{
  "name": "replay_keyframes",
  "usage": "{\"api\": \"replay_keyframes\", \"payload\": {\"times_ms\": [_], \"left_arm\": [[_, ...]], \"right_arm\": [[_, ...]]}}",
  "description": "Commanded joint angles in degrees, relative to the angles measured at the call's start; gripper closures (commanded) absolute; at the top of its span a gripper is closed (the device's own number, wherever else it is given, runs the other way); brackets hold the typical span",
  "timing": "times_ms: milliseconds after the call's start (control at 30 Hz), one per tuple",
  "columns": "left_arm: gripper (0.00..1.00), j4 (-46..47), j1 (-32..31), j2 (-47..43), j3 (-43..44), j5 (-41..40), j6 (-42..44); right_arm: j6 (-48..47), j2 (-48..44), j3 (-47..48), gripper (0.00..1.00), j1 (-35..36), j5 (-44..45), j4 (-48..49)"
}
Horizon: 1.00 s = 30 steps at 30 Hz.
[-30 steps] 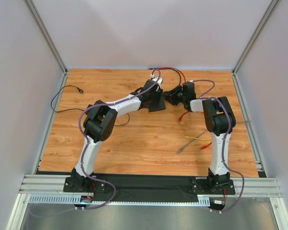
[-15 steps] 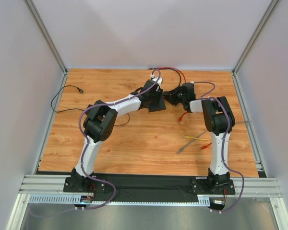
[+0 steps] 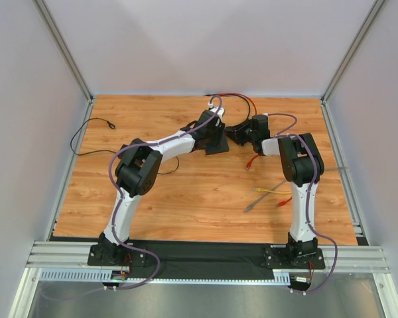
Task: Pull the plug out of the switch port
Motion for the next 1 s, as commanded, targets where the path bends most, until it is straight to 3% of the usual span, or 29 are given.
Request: {"api": "replay_keyframes", "payload": {"times_ms": [0,967], "left_arm": [[0.49,-0.2,-0.1,-0.1,1.5,1.0,-0.1],[0.50,-4.2,0.6,1.7,4.7,0.4,-1.6]], "right_arm": [[0.2,1.7,1.1,0.69,0.3,0.6,-0.7],[2.1,2.8,1.5,0.92,0.1,1.2,-2.4]]}}
